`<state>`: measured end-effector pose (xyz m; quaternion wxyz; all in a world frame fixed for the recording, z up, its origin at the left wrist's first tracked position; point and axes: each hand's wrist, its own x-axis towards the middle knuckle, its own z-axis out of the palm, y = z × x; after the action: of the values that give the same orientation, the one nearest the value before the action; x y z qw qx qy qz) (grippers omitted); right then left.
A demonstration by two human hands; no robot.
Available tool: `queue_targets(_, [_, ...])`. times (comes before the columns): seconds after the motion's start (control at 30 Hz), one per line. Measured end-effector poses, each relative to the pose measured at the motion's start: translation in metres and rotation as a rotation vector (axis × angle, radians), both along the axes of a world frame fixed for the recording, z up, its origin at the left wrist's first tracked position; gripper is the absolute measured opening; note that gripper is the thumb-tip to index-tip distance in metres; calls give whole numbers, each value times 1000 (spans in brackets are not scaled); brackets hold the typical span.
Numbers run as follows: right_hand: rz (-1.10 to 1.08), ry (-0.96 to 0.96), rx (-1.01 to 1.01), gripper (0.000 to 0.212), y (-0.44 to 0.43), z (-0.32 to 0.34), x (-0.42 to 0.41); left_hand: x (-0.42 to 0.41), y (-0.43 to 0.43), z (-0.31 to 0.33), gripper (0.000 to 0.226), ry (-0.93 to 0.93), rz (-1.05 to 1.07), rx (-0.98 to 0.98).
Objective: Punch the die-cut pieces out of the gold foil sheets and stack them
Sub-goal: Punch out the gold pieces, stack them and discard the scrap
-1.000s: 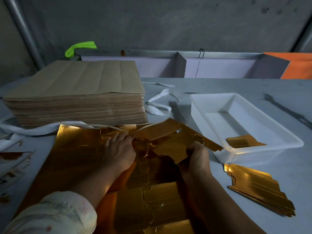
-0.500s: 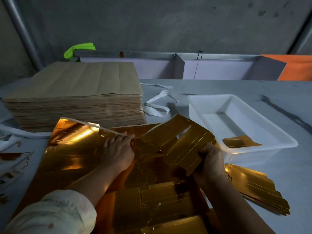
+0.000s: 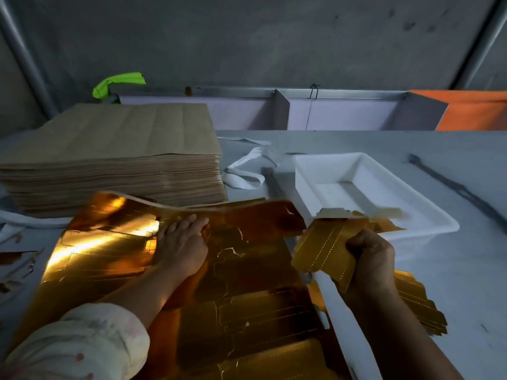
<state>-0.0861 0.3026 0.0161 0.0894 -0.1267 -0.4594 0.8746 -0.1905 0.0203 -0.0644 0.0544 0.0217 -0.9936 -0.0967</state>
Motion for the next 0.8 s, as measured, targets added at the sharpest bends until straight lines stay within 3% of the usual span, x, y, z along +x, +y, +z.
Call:
queue_targets(0.13, [-30, -21, 41, 18, 12, 0, 7, 0, -1, -1, 54, 6, -14, -11])
queue_targets(0.27, [19, 50, 111, 38, 10, -1, 10, 0, -1, 0, 53, 4, -15, -22])
queue_targets(0.4, [143, 69, 125, 16, -3, -1, 10, 2, 3, 2, 50, 9, -3, 6])
queue_targets(0.53, [156, 90, 155, 31, -14, 2, 3, 7, 6, 12, 40, 96, 53, 78])
queue_targets(0.7, [176, 94, 152, 13, -21, 5, -4, 11, 7, 32, 24, 120, 25, -90])
queue_targets(0.8, [191, 103, 140, 26, -25, 7, -7, 18, 7, 47, 22, 102, -28, -51])
